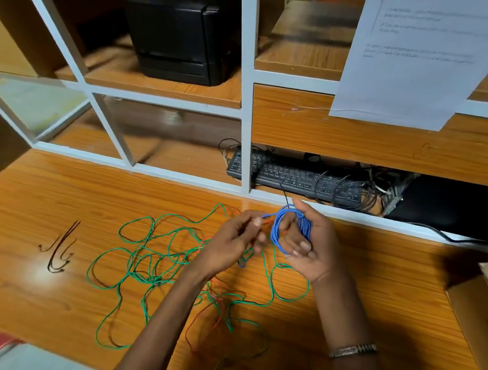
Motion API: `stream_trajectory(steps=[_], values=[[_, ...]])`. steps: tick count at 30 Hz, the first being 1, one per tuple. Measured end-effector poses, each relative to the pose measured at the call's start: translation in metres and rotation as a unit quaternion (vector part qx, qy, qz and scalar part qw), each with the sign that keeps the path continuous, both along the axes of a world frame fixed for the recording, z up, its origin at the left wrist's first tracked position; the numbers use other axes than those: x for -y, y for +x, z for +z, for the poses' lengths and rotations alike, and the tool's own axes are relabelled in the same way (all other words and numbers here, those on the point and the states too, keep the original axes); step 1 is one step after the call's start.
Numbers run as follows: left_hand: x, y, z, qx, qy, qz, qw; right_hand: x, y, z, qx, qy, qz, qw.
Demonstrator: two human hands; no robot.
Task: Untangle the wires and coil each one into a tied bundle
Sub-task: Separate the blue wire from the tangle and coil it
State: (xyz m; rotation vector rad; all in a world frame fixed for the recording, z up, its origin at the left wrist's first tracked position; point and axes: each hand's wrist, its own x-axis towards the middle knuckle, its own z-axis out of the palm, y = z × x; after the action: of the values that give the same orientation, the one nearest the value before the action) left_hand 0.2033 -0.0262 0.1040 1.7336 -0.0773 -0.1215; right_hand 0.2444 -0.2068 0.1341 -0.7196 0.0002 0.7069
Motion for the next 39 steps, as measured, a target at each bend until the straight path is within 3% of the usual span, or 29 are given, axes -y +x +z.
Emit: stream_trajectory(steps=[3,7,11,16,18,20,22,23,25,27,31,35,39], values=[[-0.003,0.001,-0.006,0.027,0.044,0.064,0.997,0.009,0.0,0.008,-0.005,0.07,-0.041,0.997],[-0.001,0.001,0.006,0.047,0.023,0.081,0.995,0.019,0.003,0.009,-0.014,0.162,-0.105,0.981],[-0.008,0.004,0.009,0.041,-0.017,0.1,0.994,0.031,0.016,-0.003,-0.046,0.366,-0.121,0.922],[-0.017,0.001,-0.011,0.033,0.111,0.049,0.992,0.035,0.026,-0.009,-0.054,0.329,-0.273,0.902],[-0.021,-0.001,-0.023,0.032,0.13,0.043,0.99,0.036,0.027,-0.008,-0.041,0.291,-0.301,0.907],[-0.02,-0.004,-0.023,0.026,0.117,0.023,0.993,0.031,0.028,-0.01,-0.004,0.173,-0.317,0.932],[-0.013,-0.005,-0.016,0.043,0.119,-0.006,0.992,0.018,0.025,-0.011,0.093,-0.102,-0.327,0.935],[-0.01,-0.005,-0.012,0.071,0.129,-0.013,0.989,0.01,0.025,-0.015,0.132,-0.273,-0.322,0.897],[-0.007,-0.001,-0.004,0.136,0.16,-0.008,0.978,-0.002,0.02,-0.021,0.174,-0.495,-0.244,0.816],[-0.008,0.004,0.006,0.185,0.177,0.021,0.967,-0.008,0.017,-0.025,0.175,-0.543,-0.11,0.814],[-0.015,0.007,0.019,0.197,0.147,0.108,0.963,-0.011,0.001,-0.014,0.16,-0.461,0.114,0.866],[-0.019,0.003,0.02,0.117,0.065,0.087,0.987,-0.01,-0.012,0.003,0.145,-0.323,0.206,0.912],[-0.02,0.003,0.02,0.098,0.011,0.06,0.993,-0.003,-0.016,0.005,0.154,-0.131,0.346,0.916]])
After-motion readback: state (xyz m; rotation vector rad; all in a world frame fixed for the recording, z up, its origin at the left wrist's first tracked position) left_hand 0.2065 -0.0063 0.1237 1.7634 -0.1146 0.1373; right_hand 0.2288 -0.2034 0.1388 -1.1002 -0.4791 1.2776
